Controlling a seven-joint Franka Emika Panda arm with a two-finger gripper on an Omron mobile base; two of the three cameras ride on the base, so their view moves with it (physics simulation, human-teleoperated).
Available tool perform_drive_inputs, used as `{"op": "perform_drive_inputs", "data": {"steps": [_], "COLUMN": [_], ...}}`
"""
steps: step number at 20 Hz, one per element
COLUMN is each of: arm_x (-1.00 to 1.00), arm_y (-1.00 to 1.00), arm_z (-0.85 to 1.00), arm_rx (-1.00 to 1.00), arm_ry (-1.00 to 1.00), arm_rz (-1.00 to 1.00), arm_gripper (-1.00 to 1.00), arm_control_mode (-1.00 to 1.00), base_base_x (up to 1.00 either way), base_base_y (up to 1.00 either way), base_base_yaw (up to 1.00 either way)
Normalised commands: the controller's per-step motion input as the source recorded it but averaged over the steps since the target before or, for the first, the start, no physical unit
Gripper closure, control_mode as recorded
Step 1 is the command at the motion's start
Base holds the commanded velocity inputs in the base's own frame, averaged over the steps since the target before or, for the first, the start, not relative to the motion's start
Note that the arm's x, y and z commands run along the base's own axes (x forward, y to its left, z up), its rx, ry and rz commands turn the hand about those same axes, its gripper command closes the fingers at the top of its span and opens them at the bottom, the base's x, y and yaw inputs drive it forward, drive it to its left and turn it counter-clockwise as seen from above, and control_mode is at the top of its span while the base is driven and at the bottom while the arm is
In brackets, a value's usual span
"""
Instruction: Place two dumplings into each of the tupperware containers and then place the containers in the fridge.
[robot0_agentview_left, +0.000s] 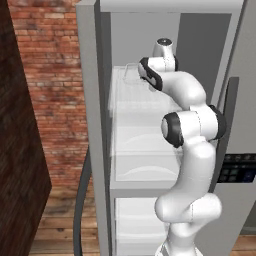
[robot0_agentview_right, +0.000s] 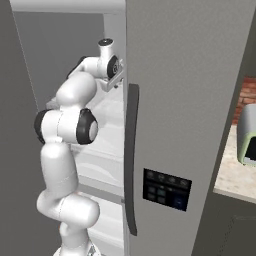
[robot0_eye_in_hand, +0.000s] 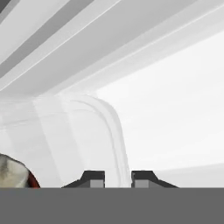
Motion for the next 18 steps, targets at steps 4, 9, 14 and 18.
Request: {"op": "perform_drive_inputs", "data": {"steps": [4,9,14,18], "arm_x": [0.91,-0.11,-1.00,-1.00], "arm_y": [-0.09,-0.16,-0.67,-0.21], "arm_z": [-0.51,-0.19,-0.69,-0.65], "arm_rx": [0.00,0.10,0.39,0.22], "arm_ry": [0.00,-0.29,-0.78,-0.70], "arm_rz": [-0.06,-0.10,0.00,0.00], "arm_gripper": [1.00,-1.00,-1.00,-1.00], "arm_control_mode": [-1.00,-1.00,-1.00,-1.00], "base_base_x": [0.00,0.00,0.00,0.00], "base_base_y": [0.00,0.00,0.00,0.00], "base_base_yaw": [0.00,0.00,0.00,0.00]}}
